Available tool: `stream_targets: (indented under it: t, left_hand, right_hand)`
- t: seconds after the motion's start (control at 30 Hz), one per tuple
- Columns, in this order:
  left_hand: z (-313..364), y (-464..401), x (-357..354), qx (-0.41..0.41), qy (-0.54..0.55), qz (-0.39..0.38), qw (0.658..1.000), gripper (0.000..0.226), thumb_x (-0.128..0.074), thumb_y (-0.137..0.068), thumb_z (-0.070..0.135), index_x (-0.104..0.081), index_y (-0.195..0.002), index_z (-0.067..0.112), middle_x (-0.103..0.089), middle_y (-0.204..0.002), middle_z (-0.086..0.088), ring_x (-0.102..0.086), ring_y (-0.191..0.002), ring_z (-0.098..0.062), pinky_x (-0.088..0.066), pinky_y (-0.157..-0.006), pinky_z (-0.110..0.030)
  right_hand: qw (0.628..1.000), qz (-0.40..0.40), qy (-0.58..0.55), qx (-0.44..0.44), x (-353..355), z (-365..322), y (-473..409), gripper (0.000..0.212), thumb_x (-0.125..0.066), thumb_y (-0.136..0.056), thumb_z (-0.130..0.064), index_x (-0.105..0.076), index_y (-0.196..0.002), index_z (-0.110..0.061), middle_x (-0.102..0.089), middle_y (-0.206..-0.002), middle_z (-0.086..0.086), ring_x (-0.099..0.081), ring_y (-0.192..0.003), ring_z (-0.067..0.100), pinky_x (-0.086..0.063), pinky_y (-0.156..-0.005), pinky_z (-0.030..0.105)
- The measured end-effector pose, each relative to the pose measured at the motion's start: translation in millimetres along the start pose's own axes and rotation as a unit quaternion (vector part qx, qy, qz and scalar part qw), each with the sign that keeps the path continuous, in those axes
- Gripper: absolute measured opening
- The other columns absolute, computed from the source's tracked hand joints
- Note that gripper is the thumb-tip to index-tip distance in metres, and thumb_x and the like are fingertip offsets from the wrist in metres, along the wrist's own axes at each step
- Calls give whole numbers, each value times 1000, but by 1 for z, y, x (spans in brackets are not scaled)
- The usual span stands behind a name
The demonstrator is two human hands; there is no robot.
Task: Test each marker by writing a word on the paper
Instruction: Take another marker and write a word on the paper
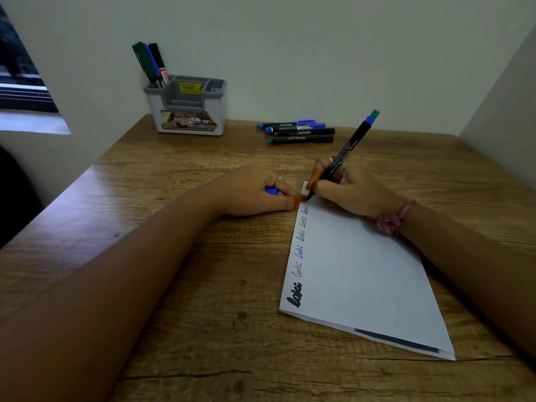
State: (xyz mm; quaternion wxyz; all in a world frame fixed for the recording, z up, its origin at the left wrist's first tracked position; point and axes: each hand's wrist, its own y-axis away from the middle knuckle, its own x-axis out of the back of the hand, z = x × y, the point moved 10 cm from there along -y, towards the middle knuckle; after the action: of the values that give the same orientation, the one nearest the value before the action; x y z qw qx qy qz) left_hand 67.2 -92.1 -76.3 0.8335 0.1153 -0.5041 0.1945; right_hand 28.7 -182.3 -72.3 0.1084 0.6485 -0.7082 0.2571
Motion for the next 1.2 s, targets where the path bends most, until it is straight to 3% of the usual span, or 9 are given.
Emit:
stream_targets:
  t: [0.17, 0.27, 0.53, 0.63, 0.73, 0.87, 0.97, 1.07, 1.2]
  left_hand:
    - [1, 7, 13, -5, 58, 59, 997, 53, -59, -86, 41, -38, -134, 44, -49, -71, 7, -48, -61, 7, -33, -50, -4]
    - [6, 8, 15, -20, 84, 79, 993, 61, -63, -86, 29, -34, -140, 32, -40, -60, 11, -45, -49, 13, -32, -46, -1]
    - [6, 10, 19, -21, 126, 98, 987, 64, -63, -86, 21, -33, -142, 29, -44, -54, 7, -42, -42, 1, -31, -43, -6]
    - [12, 11, 19, -37, 104, 93, 989, 62, -62, -87, 24, -34, -142, 26, -48, -70, 15, -48, -53, 14, -33, -50, 0]
    - [12, 10, 20, -46, 89, 93, 991, 61, -62, -86, 28, -35, -142, 29, -58, -110, 12, -50, -75, 17, -34, -60, 0]
    - [14, 11, 22, -42, 87, 97, 991, 60, -62, -86, 24, -37, -141, 25, -54, -82, 15, -46, -80, 29, -34, -54, 2]
    - [13, 10, 22, -39, 65, 108, 991, 57, -62, -85, 28, -41, -138, 26, -59, -82, 4, -54, -66, 1, -36, -57, -1]
    - [12, 9, 22, -34, 62, 111, 991, 57, -62, -85, 28, -40, -138, 28, -62, -86, -4, -50, -62, -3, -37, -54, -5]
    - [25, 17, 27, -67, 185, 102, 975, 57, -61, -86, 12, -37, -135, 28, -58, -71, 17, -54, -60, 8, -39, -58, -4]
  right_hand:
    - [989, 41, -140, 22, 16, -17, 0, 11, -51, -79, -16, -57, -72, -11, -56, -63, 22, -48, -48, 15, -40, -44, 21]
    - [984, 14, -177, 8, 13, -28, 3, 25, -37, -79, -15, -61, -80, -7, -65, -63, 3, -59, -56, 13, -45, -49, 20]
    - [987, 25, -156, 37, 10, -40, 9, 2, -49, -79, -7, -48, -79, -9, -70, -67, 11, -69, -64, 24, -49, -49, 23]
    - [989, 19, -137, 43, 9, -41, 10, 3, -52, -81, -7, -50, -79, -8, -72, -71, 10, -71, -69, 24, -49, -49, 22]
    - [991, 17, -114, 63, 12, -48, 13, 8, -60, -83, -10, -56, -83, -3, -73, -76, 10, -72, -73, 26, -50, -49, 23]
    - [994, 11, -60, 89, 16, -58, 17, 16, -70, -80, -20, -69, -94, -12, -74, -81, 9, -72, -72, 21, -51, -52, 21]
    - [994, 13, -22, 107, 17, -62, 19, 24, -67, -79, -15, -69, -102, -11, -73, -86, 15, -71, -72, 18, -54, -63, 22]
    - [991, -3, 26, 128, 13, -63, 18, 23, -65, -85, -11, -67, -108, -8, -73, -96, 15, -71, -85, 21, -57, -77, 33]
    - [995, -28, 14, 94, 9, -53, 16, 40, -46, -86, -23, -64, -108, 6, -71, -97, 17, -68, -88, 29, -56, -73, 34]
